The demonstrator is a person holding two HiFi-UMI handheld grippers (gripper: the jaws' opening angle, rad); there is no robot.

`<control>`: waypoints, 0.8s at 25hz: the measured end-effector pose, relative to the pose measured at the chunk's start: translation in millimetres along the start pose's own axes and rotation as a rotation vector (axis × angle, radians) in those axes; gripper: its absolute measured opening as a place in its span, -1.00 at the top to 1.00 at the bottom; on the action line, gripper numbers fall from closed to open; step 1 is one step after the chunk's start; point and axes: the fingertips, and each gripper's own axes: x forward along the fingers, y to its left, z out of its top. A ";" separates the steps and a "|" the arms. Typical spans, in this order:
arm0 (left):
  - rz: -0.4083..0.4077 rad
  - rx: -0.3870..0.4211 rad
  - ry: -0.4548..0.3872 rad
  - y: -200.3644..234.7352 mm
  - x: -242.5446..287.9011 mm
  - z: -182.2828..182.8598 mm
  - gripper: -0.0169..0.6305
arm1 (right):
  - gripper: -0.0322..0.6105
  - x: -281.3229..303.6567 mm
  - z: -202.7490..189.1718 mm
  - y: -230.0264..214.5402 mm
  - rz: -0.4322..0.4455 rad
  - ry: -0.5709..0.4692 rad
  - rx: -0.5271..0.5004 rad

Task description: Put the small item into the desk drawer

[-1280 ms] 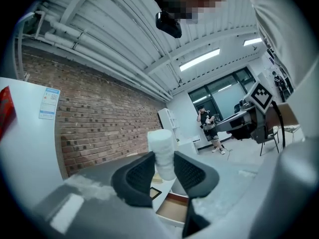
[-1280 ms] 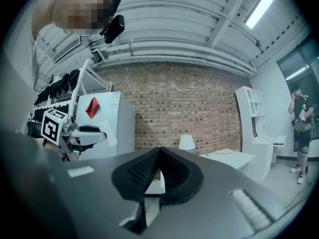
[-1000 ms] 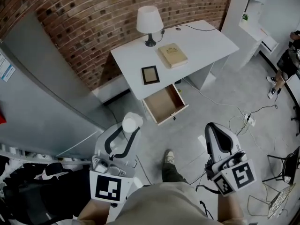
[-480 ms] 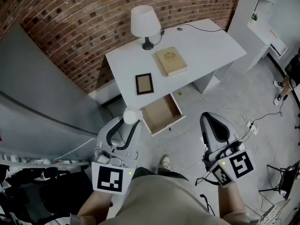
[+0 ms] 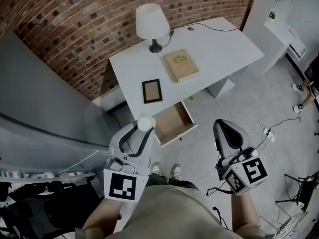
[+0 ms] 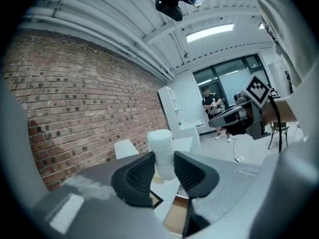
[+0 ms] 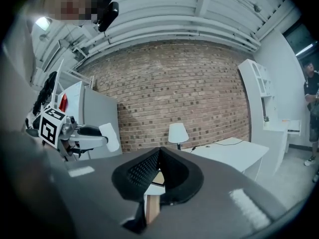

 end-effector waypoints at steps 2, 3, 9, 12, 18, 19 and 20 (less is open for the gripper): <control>-0.011 -0.010 0.022 -0.1 8.2 -8.1 0.55 | 0.89 5.2 -6.9 -4.5 -0.011 0.017 0.008; -0.017 -0.014 0.033 0.4 12.7 -12.1 0.55 | 0.89 8.8 -10.6 -6.7 -0.016 0.025 0.012; -0.068 -0.028 0.083 -0.1 42.2 -38.0 0.55 | 0.89 33.2 -42.8 -20.0 -0.042 0.087 0.047; -0.091 0.031 0.117 -1.1 60.9 -58.9 0.55 | 0.89 45.9 -60.8 -27.7 -0.052 0.115 0.064; -0.158 0.018 0.233 -16.7 97.2 -126.0 0.55 | 0.89 67.9 -106.9 -44.9 -0.069 0.197 0.090; -0.166 0.011 0.251 -20.0 103.8 -137.1 0.55 | 0.89 71.2 -115.4 -48.3 -0.072 0.209 0.097; -0.174 0.006 0.266 -23.1 110.6 -147.6 0.55 | 0.89 74.6 -124.3 -51.8 -0.075 0.220 0.102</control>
